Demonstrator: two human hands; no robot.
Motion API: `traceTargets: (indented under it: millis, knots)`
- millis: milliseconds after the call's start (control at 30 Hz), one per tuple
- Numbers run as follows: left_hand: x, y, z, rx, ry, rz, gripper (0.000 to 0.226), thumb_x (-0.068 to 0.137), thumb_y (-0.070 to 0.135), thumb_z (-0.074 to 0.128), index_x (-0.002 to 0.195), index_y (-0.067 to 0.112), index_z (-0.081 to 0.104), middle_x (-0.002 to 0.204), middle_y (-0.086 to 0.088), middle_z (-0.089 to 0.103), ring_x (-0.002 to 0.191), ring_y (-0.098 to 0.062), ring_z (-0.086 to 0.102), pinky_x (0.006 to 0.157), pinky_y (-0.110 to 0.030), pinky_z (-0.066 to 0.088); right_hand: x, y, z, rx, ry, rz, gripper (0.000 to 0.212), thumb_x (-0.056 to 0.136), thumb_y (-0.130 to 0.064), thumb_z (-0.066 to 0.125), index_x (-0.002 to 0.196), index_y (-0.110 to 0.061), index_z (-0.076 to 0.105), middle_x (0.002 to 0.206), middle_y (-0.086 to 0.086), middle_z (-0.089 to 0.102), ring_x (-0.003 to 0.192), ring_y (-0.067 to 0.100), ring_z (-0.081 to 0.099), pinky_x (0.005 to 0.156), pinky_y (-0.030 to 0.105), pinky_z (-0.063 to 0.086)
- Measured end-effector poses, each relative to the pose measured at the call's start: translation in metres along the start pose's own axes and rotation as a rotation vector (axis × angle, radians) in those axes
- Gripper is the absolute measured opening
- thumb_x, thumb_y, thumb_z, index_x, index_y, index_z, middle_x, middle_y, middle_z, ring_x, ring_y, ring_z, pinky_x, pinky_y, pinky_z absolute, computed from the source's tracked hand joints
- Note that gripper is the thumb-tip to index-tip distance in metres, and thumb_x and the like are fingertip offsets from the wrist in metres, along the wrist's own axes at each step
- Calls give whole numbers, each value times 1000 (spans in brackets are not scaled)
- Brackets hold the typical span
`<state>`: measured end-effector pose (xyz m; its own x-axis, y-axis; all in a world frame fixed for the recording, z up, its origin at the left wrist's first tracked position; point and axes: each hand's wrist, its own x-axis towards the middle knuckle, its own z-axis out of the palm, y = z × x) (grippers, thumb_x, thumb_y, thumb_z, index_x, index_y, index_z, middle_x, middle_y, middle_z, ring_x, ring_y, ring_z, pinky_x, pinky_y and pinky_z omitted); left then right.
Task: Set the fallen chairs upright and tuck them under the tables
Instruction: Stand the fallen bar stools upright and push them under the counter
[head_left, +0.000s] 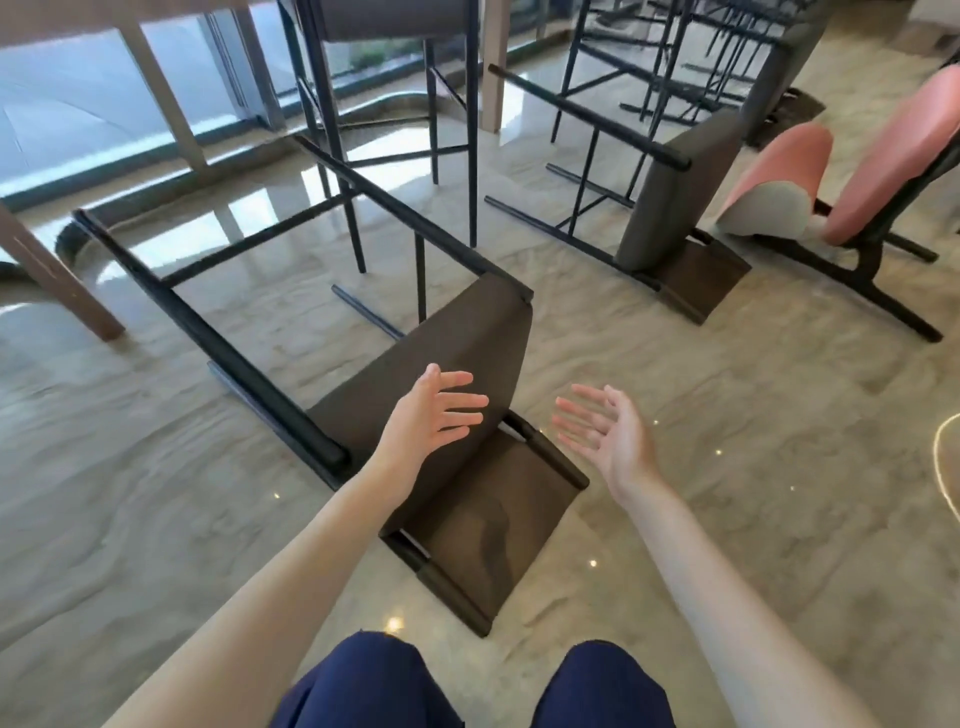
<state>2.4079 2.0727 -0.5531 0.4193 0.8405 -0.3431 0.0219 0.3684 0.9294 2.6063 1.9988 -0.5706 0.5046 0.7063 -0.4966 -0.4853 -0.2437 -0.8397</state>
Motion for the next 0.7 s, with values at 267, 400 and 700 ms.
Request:
traceTargets:
  millis: [267, 400, 700]
  knots:
    - [58, -92, -26, 224, 31, 15, 36, 104, 37, 31, 113, 22, 62, 106, -4, 71, 100, -19, 67, 98, -38, 49, 72, 87, -20, 11, -23, -51, 37, 99, -35, 39, 106, -10, 66, 107, 14, 71, 98, 30, 69, 92, 44, 52]
    - [66, -124, -36, 567, -179, 151, 25, 99, 37, 46, 118, 28, 60, 107, 10, 68, 102, -7, 63, 93, -27, 47, 91, 118, -22, 19, 3, -8, 32, 99, -31, 41, 106, -11, 65, 107, 13, 70, 95, 28, 70, 90, 42, 54]
    - [101, -218, -6, 1148, -623, 167, 32, 90, 38, 61, 121, 33, 56, 114, 16, 59, 101, 3, 55, 81, -12, 46, 134, 215, -51, 60, 197, 250, 29, 102, -26, 38, 115, -10, 58, 120, 11, 61, 103, 29, 62, 85, 39, 51]
